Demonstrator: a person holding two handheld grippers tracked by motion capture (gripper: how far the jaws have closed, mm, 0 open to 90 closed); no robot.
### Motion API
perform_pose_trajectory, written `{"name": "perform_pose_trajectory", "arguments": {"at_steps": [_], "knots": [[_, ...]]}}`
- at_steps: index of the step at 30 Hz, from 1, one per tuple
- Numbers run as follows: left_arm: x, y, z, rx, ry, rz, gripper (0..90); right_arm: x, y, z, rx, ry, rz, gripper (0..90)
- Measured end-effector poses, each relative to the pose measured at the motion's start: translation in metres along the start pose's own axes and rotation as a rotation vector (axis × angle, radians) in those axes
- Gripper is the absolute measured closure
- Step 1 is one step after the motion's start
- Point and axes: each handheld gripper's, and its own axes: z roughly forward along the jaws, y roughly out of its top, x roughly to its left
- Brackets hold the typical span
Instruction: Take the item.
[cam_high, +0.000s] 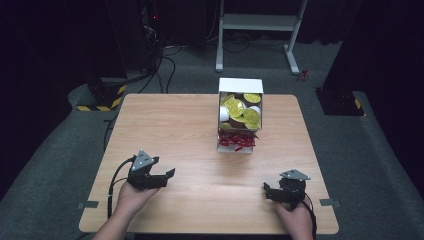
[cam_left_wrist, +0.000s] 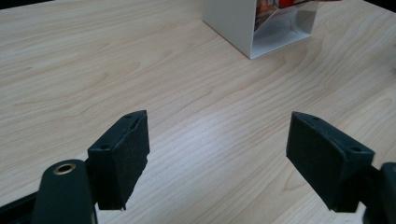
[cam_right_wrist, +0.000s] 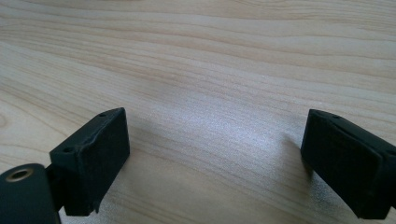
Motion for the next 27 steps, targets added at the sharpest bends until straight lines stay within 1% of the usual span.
{"name": "perform_pose_trajectory", "arguments": {"at_steps": [4, 6, 8, 15, 17, 20, 22, 27], "knots": [[-0.006, 0.005, 0.005, -0.011, -0.016, -0.002, 21.8, 0.0, 0.0, 0.0, 0.0, 0.0, 0.0, 7.9], [-0.008, 0.008, 0.007, -0.01, -0.017, 0.008, 21.8, 0.0, 0.0, 0.0, 0.0, 0.0, 0.0, 7.9], [-0.011, 0.01, 0.01, -0.014, -0.028, 0.003, 21.8, 0.0, 0.0, 0.0, 0.0, 0.0, 0.0, 7.9], [-0.021, 0.019, 0.02, -0.032, -0.049, 0.005, 22.0, 0.0, 0.0, 0.0, 0.0, 0.0, 0.0, 7.9], [-0.023, 0.022, 0.022, -0.038, -0.054, 0.014, 22.1, 0.0, 0.0, 0.0, 0.0, 0.0, 0.0, 7.9], [-0.027, 0.026, 0.026, -0.044, -0.066, 0.009, 22.3, 0.0, 0.0, 0.0, 0.0, 0.0, 0.0, 7.9], [-0.029, 0.028, 0.028, -0.047, -0.066, 0.021, 22.4, 0.0, 0.0, 0.0, 0.0, 0.0, 0.0, 7.9], [-0.034, 0.033, 0.033, -0.052, -0.082, 0.014, 22.8, 0.0, 0.0, 0.0, 0.0, 0.0, 0.0, 7.9]]}}
